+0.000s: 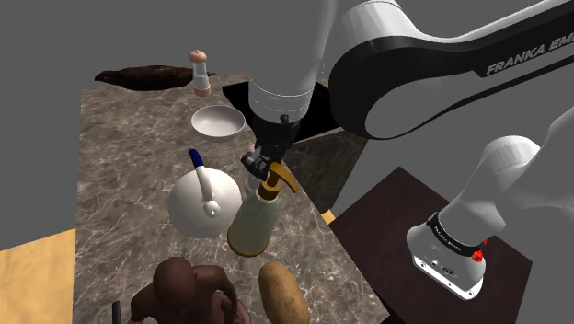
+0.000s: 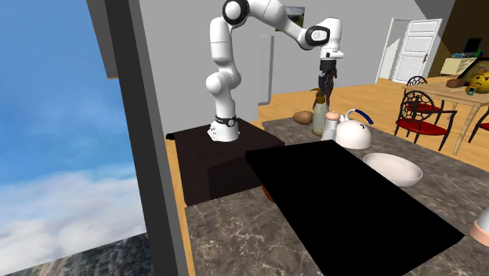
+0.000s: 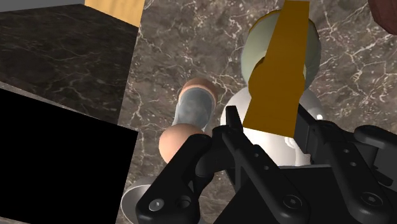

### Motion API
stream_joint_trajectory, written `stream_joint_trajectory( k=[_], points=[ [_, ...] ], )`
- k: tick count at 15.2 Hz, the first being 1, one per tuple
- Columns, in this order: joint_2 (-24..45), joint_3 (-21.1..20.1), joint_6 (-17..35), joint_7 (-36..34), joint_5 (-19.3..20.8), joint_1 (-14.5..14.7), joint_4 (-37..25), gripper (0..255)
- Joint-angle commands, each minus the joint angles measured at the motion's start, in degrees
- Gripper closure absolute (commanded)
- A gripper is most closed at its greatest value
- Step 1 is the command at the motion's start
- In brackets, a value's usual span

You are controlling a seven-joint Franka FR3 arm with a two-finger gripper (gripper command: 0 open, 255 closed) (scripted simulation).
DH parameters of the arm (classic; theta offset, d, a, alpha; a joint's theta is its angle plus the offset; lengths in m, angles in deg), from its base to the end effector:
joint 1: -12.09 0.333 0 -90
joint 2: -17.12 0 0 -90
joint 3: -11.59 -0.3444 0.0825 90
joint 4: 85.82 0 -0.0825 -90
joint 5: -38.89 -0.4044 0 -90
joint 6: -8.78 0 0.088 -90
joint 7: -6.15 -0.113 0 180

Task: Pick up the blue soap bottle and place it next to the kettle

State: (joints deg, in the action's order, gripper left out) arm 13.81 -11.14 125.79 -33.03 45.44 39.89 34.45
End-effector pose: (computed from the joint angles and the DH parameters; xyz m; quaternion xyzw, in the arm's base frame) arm 0.3526 0.4211 0.4569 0.9903 0.1243 0.0422 0.0454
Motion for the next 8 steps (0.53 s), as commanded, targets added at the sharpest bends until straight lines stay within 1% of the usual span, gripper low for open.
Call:
stream_joint_trajectory(
  k=[1,4,5,8],
  points=[
    [0.14,-0.03,-0.02,-0.02,-0.03,0.03,0.14,255],
    [0.14,-0.02,-0.02,-0.02,-0.03,0.03,0.14,255],
    [0.10,-0.05,-0.02,-0.06,-0.04,0.05,0.19,0],
    [0.12,-0.08,-0.07,-0.11,-0.04,0.08,0.12,0]
  ],
)
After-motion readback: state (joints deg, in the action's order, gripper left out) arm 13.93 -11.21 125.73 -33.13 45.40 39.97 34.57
